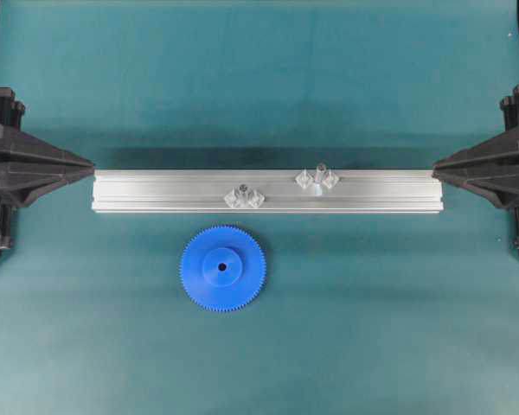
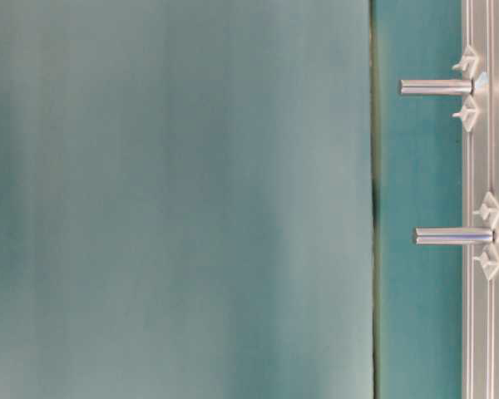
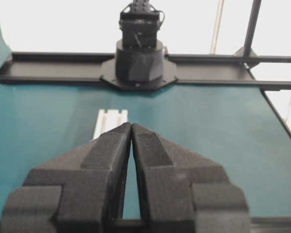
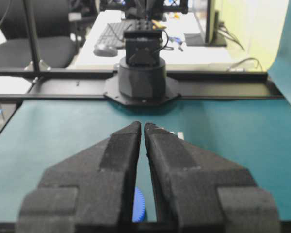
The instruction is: Find the location of the shaft and insert the large gear.
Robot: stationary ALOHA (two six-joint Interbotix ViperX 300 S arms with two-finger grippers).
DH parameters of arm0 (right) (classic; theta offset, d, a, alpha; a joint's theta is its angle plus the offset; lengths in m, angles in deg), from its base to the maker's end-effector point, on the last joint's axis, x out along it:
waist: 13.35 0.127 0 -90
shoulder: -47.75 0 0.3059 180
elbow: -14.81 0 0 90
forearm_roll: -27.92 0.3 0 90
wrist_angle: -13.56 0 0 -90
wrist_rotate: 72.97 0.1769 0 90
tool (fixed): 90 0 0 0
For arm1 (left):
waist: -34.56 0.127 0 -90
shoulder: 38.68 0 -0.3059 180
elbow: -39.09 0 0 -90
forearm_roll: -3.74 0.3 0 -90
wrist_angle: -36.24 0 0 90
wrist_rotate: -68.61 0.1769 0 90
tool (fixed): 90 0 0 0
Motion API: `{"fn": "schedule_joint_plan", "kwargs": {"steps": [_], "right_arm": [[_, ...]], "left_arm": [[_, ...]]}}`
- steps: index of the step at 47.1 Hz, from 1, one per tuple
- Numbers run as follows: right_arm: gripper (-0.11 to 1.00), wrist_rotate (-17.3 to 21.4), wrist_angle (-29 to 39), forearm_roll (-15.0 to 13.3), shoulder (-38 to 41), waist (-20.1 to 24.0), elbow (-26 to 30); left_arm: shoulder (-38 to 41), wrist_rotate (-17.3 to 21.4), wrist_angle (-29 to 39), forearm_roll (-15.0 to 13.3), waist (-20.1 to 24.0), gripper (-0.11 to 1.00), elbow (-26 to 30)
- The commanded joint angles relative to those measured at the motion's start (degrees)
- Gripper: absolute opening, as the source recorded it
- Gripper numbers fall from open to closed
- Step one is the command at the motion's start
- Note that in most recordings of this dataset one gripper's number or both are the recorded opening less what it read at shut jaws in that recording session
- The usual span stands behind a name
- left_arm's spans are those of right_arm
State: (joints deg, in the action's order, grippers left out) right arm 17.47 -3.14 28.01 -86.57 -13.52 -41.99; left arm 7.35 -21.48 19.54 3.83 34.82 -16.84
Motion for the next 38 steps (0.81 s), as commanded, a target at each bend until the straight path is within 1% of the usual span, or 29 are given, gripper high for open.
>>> {"fn": "schedule_joint_plan", "kwargs": {"steps": [1,3,7,11,16,20,28,38], "right_arm": [[0.16,-0.2,-0.4,0.2,0.5,0.2,-0.1],[0.14,0.1,-0.3,0.5,0.3,0.2,-0.7],[0.04,1.3,0.1,1.6,-0.4,0.3,-2.1],[0.01,3.3,0.2,1.7,-1.4,0.3,-2.8],[0.01,4.5,0.4,1.8,-2.3,0.2,-3.1],[0.01,4.6,1.6,1.7,-2.5,0.1,-3.1],[0.01,4.7,6.2,1.8,-2.4,-0.3,-2.7],[0.01,5.9,10.6,1.8,-2.5,-0.3,-2.7]], "left_arm": [[0.8,-0.5,0.2,0.9,-0.4,0.11,-0.4],[1.0,-0.6,0.4,0.9,-0.4,0.1,-0.4],[1.1,-0.6,0.5,0.9,-0.4,0.0,-0.1],[0.9,-0.6,0.5,0.9,-0.4,-0.01,0.0],[1.0,-0.7,0.7,0.9,-0.4,-0.01,-0.4],[1.1,-1.5,1.1,0.9,-0.4,-0.01,-0.5],[2.2,-3.1,3.3,0.9,-0.6,-0.01,0.1],[4.8,-2.9,6.6,0.9,-1.3,-0.01,1.9]]}}
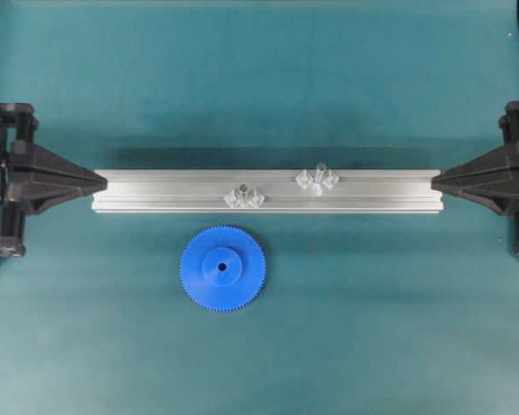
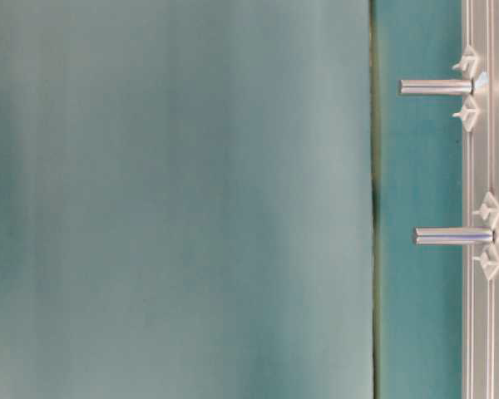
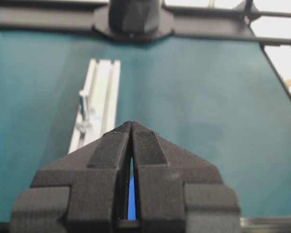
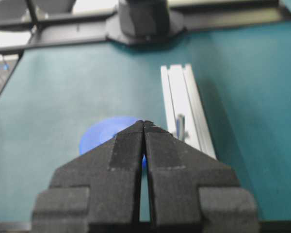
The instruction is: Find the location of the shaft and insert the large gear.
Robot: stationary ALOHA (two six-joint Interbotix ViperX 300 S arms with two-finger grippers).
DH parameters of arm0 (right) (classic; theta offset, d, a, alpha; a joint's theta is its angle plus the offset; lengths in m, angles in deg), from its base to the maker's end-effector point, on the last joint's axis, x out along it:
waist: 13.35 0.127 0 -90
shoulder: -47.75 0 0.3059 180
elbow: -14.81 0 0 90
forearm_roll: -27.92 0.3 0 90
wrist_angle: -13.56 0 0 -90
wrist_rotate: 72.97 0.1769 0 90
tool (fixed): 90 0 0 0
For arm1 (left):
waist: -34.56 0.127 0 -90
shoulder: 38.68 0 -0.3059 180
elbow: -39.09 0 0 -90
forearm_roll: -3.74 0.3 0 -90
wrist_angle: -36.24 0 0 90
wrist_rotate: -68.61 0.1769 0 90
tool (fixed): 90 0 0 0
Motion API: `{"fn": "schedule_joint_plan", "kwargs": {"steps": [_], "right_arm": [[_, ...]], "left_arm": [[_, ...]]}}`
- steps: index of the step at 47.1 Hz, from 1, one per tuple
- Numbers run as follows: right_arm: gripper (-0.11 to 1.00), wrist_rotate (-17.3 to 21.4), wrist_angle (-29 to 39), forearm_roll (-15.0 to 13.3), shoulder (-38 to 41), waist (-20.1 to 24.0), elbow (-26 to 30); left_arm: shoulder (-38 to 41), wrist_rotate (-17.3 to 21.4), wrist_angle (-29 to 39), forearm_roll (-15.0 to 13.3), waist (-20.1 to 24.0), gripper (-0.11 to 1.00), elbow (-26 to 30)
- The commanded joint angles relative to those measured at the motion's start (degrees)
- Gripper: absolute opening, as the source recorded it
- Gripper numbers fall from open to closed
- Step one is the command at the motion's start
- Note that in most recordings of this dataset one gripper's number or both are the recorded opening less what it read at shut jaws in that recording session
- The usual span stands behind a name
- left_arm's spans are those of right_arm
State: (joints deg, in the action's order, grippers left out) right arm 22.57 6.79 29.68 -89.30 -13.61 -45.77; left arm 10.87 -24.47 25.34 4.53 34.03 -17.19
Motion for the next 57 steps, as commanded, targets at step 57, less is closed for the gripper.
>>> {"fn": "schedule_joint_plan", "kwargs": {"steps": [57], "right_arm": [[0.01,3.4,10.2,0.1,0.4,-1.0,-0.7]], "left_arm": [[27.0,-1.9,9.8,0.2,-5.2,-0.01,13.0]]}}
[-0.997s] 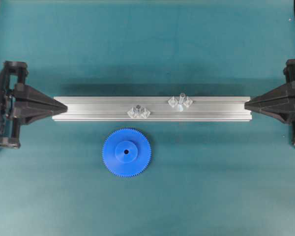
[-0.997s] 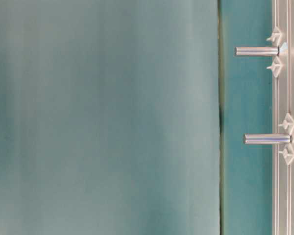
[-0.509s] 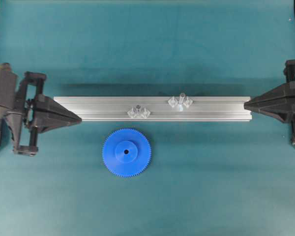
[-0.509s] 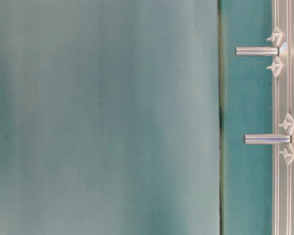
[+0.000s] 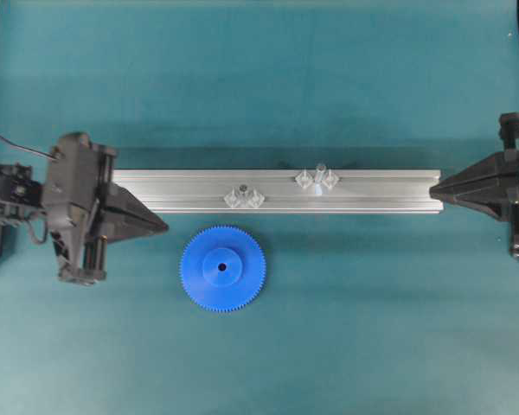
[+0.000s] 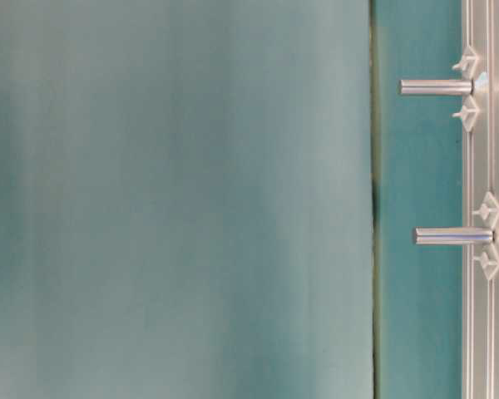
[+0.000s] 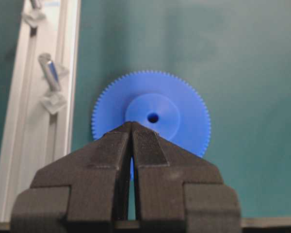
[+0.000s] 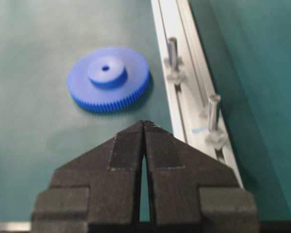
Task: Find the location of the shaft and insert the large gear.
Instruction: 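Move the left gripper over the blue gear's hub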
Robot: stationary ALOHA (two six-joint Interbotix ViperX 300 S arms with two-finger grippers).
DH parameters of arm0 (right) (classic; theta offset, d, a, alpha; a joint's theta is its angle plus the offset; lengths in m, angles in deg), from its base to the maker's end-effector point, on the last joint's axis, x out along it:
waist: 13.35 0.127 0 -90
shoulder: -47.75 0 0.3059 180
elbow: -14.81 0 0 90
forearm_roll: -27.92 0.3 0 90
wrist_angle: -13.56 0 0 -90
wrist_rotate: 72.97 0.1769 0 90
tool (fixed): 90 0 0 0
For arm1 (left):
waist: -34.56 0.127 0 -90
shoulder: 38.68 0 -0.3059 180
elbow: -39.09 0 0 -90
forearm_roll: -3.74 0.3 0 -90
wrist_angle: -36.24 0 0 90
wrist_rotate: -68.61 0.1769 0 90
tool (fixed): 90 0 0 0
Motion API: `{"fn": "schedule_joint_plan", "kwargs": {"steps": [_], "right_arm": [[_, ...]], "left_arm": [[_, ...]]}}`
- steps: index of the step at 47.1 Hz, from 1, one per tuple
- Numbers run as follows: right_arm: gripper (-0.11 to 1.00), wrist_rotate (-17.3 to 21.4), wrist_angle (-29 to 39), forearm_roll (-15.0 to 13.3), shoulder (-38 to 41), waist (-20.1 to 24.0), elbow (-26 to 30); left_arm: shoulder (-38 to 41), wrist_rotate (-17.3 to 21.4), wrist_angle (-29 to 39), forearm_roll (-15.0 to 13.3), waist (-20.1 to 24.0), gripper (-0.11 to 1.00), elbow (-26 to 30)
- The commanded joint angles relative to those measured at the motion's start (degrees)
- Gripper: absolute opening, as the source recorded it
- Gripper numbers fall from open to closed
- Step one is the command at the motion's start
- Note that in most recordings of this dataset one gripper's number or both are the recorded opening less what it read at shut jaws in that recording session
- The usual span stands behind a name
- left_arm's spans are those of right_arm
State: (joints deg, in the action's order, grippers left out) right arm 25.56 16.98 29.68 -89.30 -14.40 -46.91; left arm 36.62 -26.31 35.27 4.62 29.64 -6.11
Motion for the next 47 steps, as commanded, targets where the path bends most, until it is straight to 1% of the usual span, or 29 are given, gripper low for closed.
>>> {"fn": "schedule_joint_plan", "kwargs": {"steps": [1,11,22,29,36,47], "right_arm": [[0.01,0.4,0.0,0.1,0.4,-0.2,0.4],[0.01,0.4,0.0,0.1,0.4,-0.8,0.3],[0.01,0.4,0.0,0.1,0.2,-1.3,0.0],[0.01,0.4,0.0,0.1,0.3,-1.4,-0.1],[0.01,0.4,0.0,0.1,0.2,-1.4,-0.2],[0.01,0.4,0.0,0.1,0.2,-1.3,-0.4]], "left_arm": [[1.8,-0.1,-0.2,0.1,-1.0,-0.01,2.3],[8.4,-0.9,0.4,0.1,-2.3,-0.01,5.9],[15.5,-3.2,4.2,0.1,-2.3,-0.01,11.2],[17.7,-4.1,5.7,0.1,-2.3,-0.01,13.2],[19.0,-4.1,7.5,0.1,-2.3,-0.01,14.7],[21.4,-3.9,13.0,0.1,-2.3,-0.01,17.8]]}}
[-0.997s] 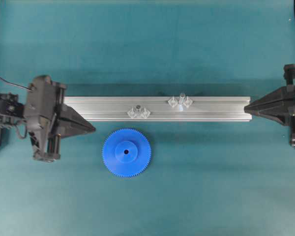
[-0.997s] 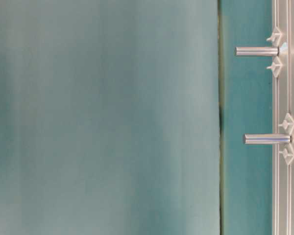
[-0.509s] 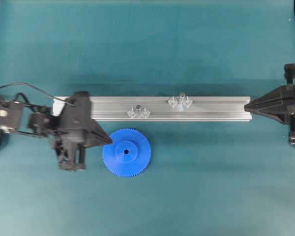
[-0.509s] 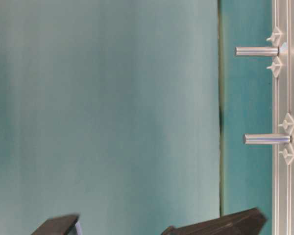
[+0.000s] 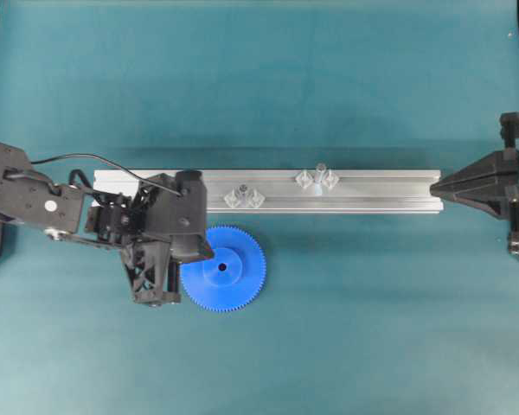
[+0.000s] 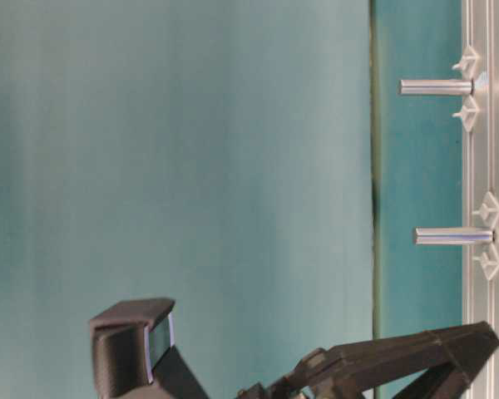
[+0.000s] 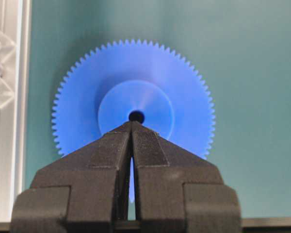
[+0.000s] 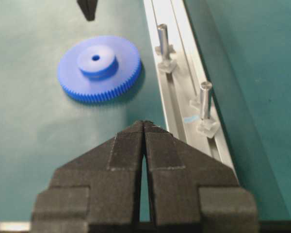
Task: Find the location of the shaft and insert the large gear.
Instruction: 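Move the left gripper over the blue gear's hub, then lower the left gripper and open it around the gear hub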
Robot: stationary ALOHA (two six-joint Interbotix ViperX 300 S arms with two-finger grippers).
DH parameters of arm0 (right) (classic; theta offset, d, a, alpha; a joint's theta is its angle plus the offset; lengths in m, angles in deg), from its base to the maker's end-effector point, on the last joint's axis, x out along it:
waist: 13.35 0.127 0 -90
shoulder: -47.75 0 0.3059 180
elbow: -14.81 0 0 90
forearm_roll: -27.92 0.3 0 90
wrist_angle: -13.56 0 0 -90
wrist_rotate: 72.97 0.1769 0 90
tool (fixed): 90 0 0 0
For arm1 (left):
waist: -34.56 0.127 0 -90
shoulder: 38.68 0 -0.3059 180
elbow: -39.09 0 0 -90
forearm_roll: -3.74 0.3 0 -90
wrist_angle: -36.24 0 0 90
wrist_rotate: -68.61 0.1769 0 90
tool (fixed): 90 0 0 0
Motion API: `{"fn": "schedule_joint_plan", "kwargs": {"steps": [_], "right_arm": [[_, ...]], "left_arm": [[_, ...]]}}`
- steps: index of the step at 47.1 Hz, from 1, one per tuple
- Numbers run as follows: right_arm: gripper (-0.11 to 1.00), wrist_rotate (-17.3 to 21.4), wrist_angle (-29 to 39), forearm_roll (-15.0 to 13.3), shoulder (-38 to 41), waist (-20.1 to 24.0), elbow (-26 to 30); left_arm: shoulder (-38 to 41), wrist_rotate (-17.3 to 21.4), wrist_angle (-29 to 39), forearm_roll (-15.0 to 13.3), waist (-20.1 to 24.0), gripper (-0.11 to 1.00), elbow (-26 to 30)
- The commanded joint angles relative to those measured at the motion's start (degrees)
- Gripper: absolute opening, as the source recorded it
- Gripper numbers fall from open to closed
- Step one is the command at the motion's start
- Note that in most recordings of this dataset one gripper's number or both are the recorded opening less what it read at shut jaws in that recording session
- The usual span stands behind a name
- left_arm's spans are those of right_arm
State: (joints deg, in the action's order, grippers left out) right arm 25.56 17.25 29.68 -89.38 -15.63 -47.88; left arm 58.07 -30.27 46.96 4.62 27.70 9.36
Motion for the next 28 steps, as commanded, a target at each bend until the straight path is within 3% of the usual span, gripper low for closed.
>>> {"fn": "schedule_joint_plan", "kwargs": {"steps": [1,16,28], "right_arm": [[0.01,0.4,-0.3,0.1,0.3,-0.1,0.4],[0.01,0.4,-0.3,0.1,0.3,-0.1,0.2],[0.01,0.5,-0.3,0.1,0.3,-0.2,0.0]], "left_arm": [[0.2,0.2,1.7,0.1,-0.4,-0.01,2.5],[4.1,0.2,5.6,0.1,-0.4,-0.01,7.0],[7.6,0.5,12.9,0.1,-0.4,-0.01,11.8]]}}
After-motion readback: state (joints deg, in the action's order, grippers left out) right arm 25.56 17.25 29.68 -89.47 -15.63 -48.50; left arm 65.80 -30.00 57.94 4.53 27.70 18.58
